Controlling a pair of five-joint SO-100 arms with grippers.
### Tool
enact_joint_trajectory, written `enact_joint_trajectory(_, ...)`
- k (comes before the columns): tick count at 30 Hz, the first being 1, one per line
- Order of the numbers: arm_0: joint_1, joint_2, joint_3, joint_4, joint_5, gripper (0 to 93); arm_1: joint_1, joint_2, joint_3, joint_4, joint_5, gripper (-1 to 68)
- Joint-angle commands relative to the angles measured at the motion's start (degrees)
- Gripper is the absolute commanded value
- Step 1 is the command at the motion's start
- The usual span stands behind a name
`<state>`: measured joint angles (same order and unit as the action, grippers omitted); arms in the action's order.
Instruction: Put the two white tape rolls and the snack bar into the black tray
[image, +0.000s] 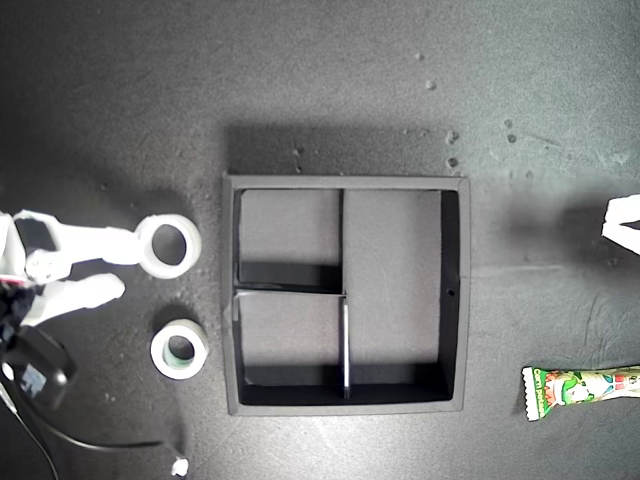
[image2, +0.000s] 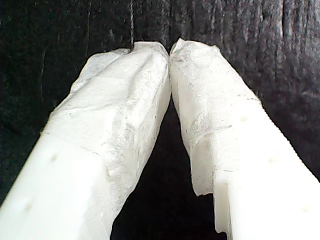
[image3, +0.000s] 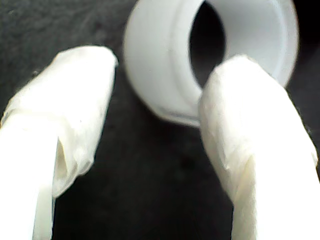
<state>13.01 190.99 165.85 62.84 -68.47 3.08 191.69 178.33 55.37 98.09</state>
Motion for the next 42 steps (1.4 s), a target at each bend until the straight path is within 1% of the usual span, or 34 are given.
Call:
enact_joint_trajectory(1, -2.37, -6.33, -7.73, -1.93, 0.97, 13.8, 0.09, 0.26, 0.70, -2.37, -3.96, 3.8)
enact_joint_trajectory(6, -2.55, -31.11, -19.51, -5.98, 1.58, 14.3, -0.79, 0.26, 0.70, -2.64, -5.19, 4.1)
enact_joint_trajectory(12, -1.49, -54.49, -31.99, -6.42, 1.67, 14.0, -2.55, 0.26, 0.70, -3.43, -4.83, 3.5)
enact_joint_trajectory(18, -1.49, -65.39, -35.51, -7.12, 2.20, 14.2, -2.81, 0.26, 0.70, -3.69, -4.13, 2.8)
enact_joint_trajectory(27, -1.41, -74.62, -36.04, -10.20, 1.67, 14.1, -3.16, 0.26, 0.70, -4.57, -4.48, 1.3)
enact_joint_trajectory(31, -2.81, -80.16, -36.83, -11.25, 0.26, 13.2, -3.34, 0.26, 0.70, -5.01, -8.26, 3.3)
enact_joint_trajectory(34, -5.45, -84.90, -37.00, -12.57, -1.14, 8.4, -1.58, 0.26, 0.70, -4.57, -10.63, 9.3)
enact_joint_trajectory(36, -6.59, -87.10, -38.06, -12.48, -2.11, 5.2, -1.32, 0.26, -0.44, -5.89, -13.54, 11.3)
enact_joint_trajectory(39, -7.38, -85.69, -39.46, -11.16, -2.29, 2.8, -1.41, 0.26, -5.80, -4.39, -21.18, 13.7)
enact_joint_trajectory(42, -7.82, -80.42, -41.92, -7.12, -1.76, 2.3, -1.49, -0.44, -12.83, -1.49, -28.92, 15.5)
